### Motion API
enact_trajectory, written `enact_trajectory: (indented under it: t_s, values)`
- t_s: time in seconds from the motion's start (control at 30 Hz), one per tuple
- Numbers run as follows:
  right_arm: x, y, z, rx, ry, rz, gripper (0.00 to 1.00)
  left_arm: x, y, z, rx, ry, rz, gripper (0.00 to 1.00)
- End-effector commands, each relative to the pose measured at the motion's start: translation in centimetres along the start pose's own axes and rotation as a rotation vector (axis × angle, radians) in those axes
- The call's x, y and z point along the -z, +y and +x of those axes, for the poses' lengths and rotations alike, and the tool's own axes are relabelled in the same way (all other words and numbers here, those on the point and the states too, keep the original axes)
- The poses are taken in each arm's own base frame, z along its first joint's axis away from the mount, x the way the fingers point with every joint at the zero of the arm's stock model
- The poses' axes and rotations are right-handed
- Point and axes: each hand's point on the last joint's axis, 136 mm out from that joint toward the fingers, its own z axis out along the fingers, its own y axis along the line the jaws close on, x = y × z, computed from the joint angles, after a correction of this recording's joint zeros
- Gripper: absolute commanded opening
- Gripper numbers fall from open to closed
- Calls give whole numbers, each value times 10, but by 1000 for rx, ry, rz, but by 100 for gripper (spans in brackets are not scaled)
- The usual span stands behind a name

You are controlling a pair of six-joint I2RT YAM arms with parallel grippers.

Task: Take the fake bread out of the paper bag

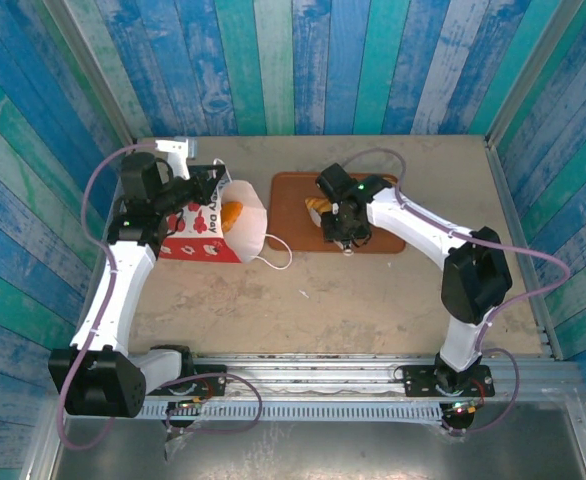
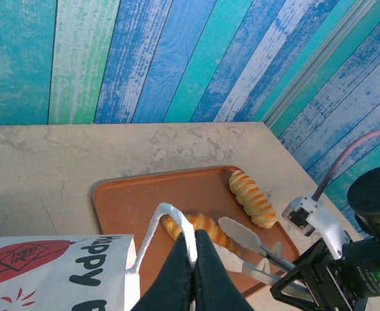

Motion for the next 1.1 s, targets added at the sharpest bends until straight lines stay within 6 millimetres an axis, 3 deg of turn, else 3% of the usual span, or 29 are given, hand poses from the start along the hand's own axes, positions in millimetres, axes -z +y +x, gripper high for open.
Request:
enact_trajectory:
  t_s: [0.0, 0.2, 0.47, 0.7, 0.87, 1.07]
  values:
    - [31, -4, -14, 75, -71, 14, 58, 5, -5, -5, -34, -23, 7, 0]
    - [39, -6, -22, 287, -85, 4, 60, 4, -6, -6, -31, -23, 13, 0]
    - [19, -21, -29, 489, 54, 74, 63, 6, -7, -9, -27, -31, 13, 0]
    - [5, -20, -35, 563, 95, 95, 63, 6, -6, -10, -22, -34, 7, 0]
    - [3, -26, -37, 516, 92, 140, 61, 6, -7, -10, -25, -34, 8, 0]
    - [9, -50, -50, 266, 15, 193, 51, 5, -6, -8, -15, -33, 13, 0]
